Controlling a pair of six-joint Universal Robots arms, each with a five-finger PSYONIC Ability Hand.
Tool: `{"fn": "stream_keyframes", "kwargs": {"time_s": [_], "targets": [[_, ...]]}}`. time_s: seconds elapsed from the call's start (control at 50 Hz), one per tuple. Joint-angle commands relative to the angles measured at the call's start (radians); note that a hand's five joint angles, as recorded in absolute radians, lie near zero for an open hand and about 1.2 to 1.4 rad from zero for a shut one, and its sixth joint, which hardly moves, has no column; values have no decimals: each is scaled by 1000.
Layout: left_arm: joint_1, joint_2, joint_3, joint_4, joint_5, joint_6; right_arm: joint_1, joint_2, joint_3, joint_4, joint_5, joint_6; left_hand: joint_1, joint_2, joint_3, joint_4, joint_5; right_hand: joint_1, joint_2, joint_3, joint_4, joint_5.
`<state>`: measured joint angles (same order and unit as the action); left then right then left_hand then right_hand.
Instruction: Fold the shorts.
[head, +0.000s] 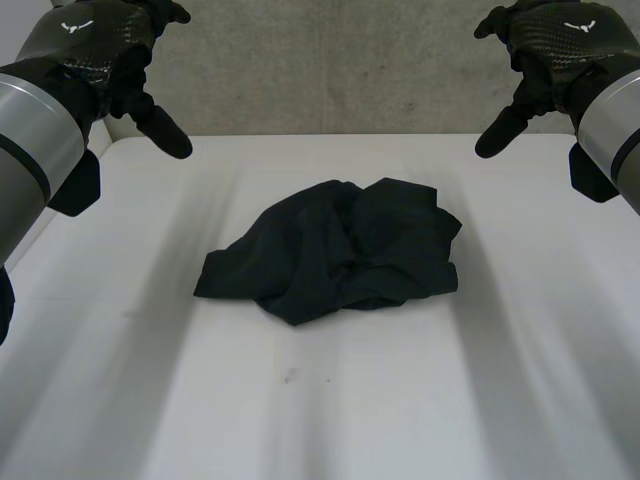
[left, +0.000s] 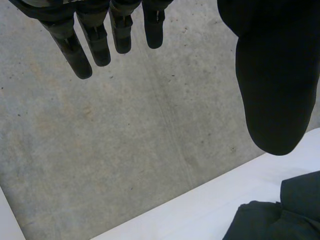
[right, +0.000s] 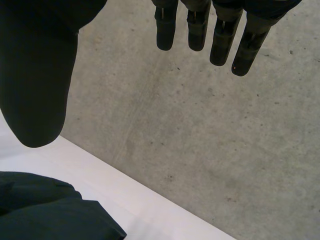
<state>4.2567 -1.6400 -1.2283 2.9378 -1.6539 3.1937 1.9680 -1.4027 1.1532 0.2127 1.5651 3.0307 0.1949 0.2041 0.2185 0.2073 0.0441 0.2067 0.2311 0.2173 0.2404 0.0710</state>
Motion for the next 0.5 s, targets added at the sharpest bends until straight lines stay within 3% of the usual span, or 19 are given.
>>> {"fn": "stream_keyframes", "kwargs": {"time_s": [0.02,0.32,0.4,0.5], "targets": [[0,2,3,-9,-1,2,8,21,0,-4,15,-7,1,-8,-23,-11,-23,-32,-57,-43,-66,-71],[-3,-1,-22,0,9,3,0,48,-3,-9,75,-19,-17,-26,-40,-29,-40,-32,-57,-43,-66,-71],[-18,-14,-62,36,19,0,2,63,-7,-26,23,-71,-20,-30,-44,-33,-44,-32,-57,-43,-66,-71],[-61,-78,-118,153,51,2,3,183,-12,22,-152,-331,-20,-30,-44,-33,-44,-32,-57,-43,-66,-71]]}}
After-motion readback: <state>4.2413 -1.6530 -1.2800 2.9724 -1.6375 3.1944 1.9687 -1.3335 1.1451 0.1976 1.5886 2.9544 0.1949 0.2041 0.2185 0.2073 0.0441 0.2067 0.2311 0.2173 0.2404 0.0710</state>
